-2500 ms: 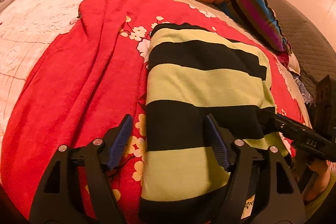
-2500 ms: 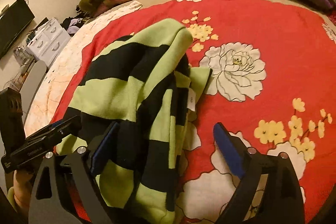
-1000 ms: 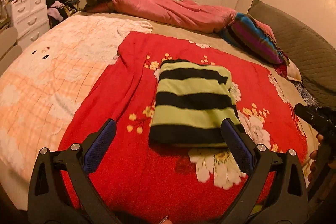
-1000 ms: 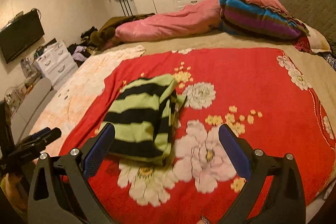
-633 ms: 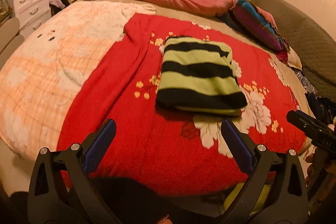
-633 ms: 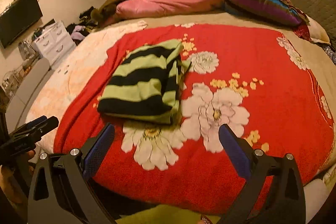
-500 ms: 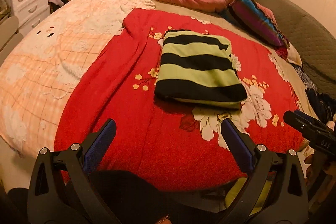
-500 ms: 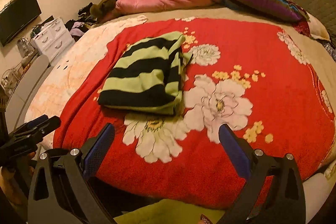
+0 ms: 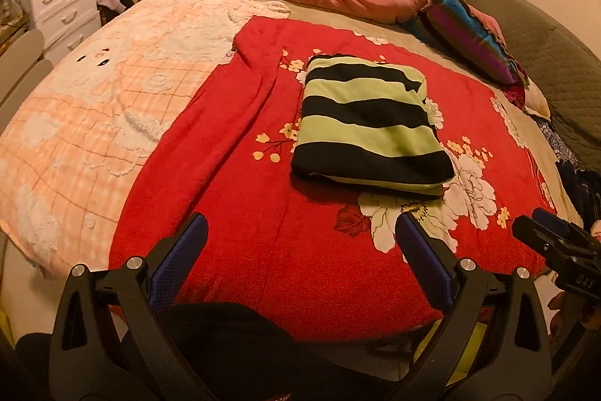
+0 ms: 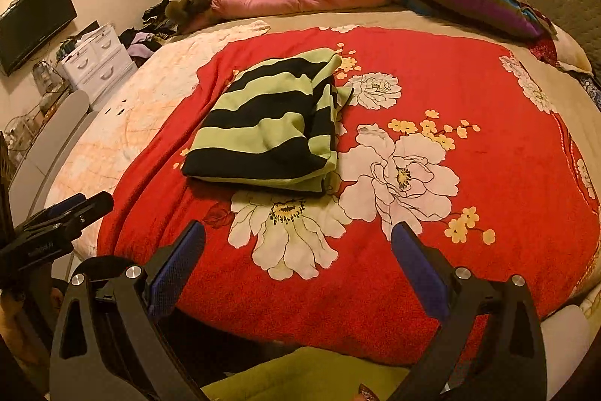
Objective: Fold small clothes
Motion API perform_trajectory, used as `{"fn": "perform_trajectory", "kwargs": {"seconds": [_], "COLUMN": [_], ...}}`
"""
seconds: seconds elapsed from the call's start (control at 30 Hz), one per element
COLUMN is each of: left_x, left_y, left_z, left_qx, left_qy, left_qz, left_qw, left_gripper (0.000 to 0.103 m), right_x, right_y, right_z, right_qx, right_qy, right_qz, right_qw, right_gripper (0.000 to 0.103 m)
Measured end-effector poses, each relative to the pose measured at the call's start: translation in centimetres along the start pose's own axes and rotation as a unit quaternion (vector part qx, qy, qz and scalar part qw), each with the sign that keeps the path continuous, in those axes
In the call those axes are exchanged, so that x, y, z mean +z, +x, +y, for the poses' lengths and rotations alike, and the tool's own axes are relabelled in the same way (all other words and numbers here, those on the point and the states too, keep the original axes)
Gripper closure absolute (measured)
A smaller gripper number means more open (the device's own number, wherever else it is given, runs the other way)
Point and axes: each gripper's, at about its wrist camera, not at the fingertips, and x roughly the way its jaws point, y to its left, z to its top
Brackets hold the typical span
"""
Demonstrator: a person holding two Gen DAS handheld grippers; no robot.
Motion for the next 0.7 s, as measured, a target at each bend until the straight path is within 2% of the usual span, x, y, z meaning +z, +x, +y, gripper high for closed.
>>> {"fn": "perform_trajectory", "kwargs": {"seconds": [0.7], "left_x": [0.14], "left_y": [-0.38], "left_z": [0.01], "left_qx": [0.007], "left_qy": [0.006], "left_qz": [-0.006], "left_qw": [0.9999], "left_gripper": [0.009], "right_x": [-0.22], "right_y": [-0.04], "right_z": [0.01], "right_qx": [0.001], "right_qy": [0.003], "right_qz": [0.002], "right_qw": [1.0], "right_gripper": [0.004]}}
